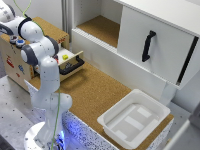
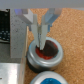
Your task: Push down the red button to turn on the red light
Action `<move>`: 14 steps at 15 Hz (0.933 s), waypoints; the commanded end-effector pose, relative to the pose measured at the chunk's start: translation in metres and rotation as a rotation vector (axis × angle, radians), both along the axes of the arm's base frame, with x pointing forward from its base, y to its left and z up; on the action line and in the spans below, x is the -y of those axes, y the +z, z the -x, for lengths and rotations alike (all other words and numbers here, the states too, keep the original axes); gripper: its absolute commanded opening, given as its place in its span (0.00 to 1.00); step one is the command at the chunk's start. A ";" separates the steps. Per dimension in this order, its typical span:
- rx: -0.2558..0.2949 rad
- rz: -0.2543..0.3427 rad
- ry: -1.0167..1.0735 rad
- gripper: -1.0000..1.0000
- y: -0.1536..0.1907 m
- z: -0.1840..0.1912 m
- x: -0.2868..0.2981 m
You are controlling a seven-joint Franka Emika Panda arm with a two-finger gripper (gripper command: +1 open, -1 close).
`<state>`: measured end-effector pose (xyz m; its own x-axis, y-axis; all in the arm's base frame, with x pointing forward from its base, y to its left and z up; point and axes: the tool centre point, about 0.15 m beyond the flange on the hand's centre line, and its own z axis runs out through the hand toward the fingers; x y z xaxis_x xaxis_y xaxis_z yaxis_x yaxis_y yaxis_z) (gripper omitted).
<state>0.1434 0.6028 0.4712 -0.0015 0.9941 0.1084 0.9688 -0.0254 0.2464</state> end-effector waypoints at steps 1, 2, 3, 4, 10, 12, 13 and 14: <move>0.000 0.169 -0.069 0.00 0.024 -0.020 -0.034; -0.003 0.172 -0.069 0.00 0.022 -0.021 -0.034; -0.005 0.179 -0.071 0.00 0.017 -0.024 -0.033; -0.014 0.183 -0.069 0.00 0.012 -0.026 -0.034; -0.044 0.221 -0.058 0.00 -0.017 -0.032 -0.036; -0.052 0.225 -0.056 0.00 -0.020 -0.029 -0.037; -0.057 0.226 -0.053 0.00 -0.022 -0.027 -0.037; -0.062 0.230 -0.050 0.00 -0.023 -0.025 -0.037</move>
